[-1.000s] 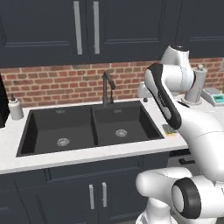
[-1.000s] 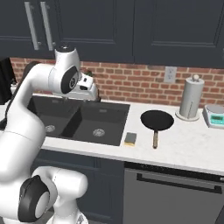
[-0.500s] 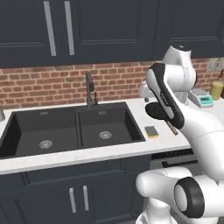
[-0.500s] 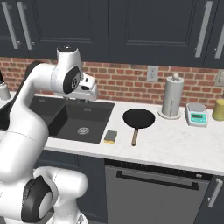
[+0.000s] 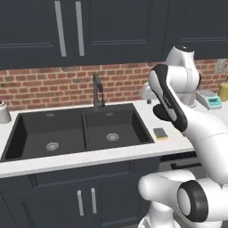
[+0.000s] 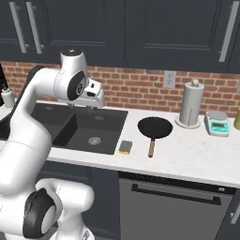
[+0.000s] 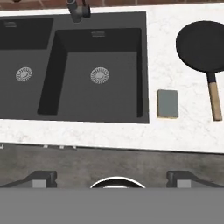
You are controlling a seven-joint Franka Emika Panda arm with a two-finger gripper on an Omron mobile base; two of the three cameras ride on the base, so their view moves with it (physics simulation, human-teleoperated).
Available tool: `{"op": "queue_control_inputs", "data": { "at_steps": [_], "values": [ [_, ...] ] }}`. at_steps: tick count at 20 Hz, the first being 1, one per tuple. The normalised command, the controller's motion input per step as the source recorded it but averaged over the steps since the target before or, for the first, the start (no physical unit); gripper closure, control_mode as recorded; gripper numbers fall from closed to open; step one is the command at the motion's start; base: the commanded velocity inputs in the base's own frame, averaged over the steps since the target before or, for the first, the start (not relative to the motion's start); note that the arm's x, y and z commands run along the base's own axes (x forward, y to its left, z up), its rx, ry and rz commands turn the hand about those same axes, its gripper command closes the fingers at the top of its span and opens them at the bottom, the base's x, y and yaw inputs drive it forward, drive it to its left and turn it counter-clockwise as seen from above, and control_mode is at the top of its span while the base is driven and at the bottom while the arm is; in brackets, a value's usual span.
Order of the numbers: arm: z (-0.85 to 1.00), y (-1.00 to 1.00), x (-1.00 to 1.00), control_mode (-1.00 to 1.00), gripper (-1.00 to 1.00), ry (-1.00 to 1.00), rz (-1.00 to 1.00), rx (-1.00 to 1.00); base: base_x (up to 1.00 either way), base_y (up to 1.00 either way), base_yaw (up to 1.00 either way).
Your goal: Pick the pan and sponge and place them into the sink. Then turn on the water.
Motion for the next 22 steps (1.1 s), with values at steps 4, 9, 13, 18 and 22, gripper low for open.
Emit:
{"op": "queue_control_inputs", "data": {
  "at_steps": [4,9,13,18,22],
  "values": [
    [0.00,0.00,0.00,1.00,-1.00,0.00,0.00,0.00,0.20,0.58,0.00],
    [0.00,0.00,0.00,1.00,-1.00,0.00,0.00,0.00,0.27,0.22,0.00],
    [0.00,0.00,0.00,1.00,-1.00,0.00,0.00,0.00,0.64,0.00,-0.01],
    [0.00,0.00,0.00,1.00,-1.00,0.00,0.00,0.00,0.66,0.00,-0.01],
    [0.00,0.00,0.00,1.00,-1.00,0.00,0.00,0.00,0.46,0.00,0.00]
  ]
}}
